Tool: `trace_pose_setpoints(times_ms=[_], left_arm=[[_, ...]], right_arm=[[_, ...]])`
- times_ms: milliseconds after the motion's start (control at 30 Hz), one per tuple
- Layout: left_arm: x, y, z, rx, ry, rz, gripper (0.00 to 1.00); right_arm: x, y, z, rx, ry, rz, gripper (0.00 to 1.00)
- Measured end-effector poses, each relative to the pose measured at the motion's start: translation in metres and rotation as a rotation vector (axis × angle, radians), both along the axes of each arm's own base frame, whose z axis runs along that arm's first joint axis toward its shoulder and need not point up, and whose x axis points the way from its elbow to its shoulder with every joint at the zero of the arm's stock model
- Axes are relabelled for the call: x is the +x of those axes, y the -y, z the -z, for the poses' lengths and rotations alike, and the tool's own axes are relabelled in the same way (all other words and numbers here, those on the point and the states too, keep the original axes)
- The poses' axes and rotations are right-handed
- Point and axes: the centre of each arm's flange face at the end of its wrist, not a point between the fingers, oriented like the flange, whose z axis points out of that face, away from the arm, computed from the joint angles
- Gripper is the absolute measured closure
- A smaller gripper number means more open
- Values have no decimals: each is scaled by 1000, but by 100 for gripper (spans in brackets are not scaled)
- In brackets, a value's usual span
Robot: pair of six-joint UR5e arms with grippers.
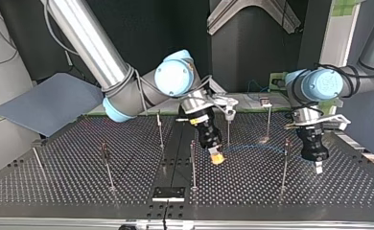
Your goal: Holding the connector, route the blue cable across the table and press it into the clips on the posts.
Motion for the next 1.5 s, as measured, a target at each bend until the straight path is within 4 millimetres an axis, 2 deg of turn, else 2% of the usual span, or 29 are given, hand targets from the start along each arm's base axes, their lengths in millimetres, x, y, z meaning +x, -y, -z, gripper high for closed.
trace_pose_setpoints(times_ms=[200, 233, 267, 300, 367, 400, 433, 467, 500, 533, 567, 967, 1500], left_arm=[[-2, -2, 3, -12, -21, -17, 100], [-2, -2, 4, -17, -27, -23, 96], [-3, -3, 5, -27, -36, -31, 87], [-4, -3, 6, -37, -43, -37, 87], [-6, -3, 9, -60, -58, -49, 62], [-7, -4, 10, -69, -65, -55, 62], [-8, -4, 11, -75, -71, -61, 40], [-9, -4, 12, -83, -80, -71, 33], [-10, -4, 12, -88, -87, -78, 33], [-12, -5, 12, -93, -93, -83, 9], [-14, -5, 11, -98, -101, -90, 0], [-48, 3, -19, -115, -141, -86, 0], [-125, 39, -8, -141, -288, 23, 0]], right_arm=[[1, 1, -3, -3, 3, -1, 100], [1, 1, -3, -3, 3, -2, 100], [1, 1, -3, -3, 2, -2, 100], [1, 1, -3, -3, 2, -2, 100], [1, 1, -3, -3, 1, -2, 100], [2, 0, -3, -2, 0, -3, 100], [2, -1, -2, -1, -2, -4, 100], [2, -1, -2, 0, -4, -5, 100], [2, -2, -2, 1, -7, -6, 100], [3, -3, -2, 2, -10, -6, 100], [3, -3, -1, 2, -14, -7, 100], [0, -6, 3, 16, -52, 9, 100], [2, -12, 4, 26, -65, 7, 100]])
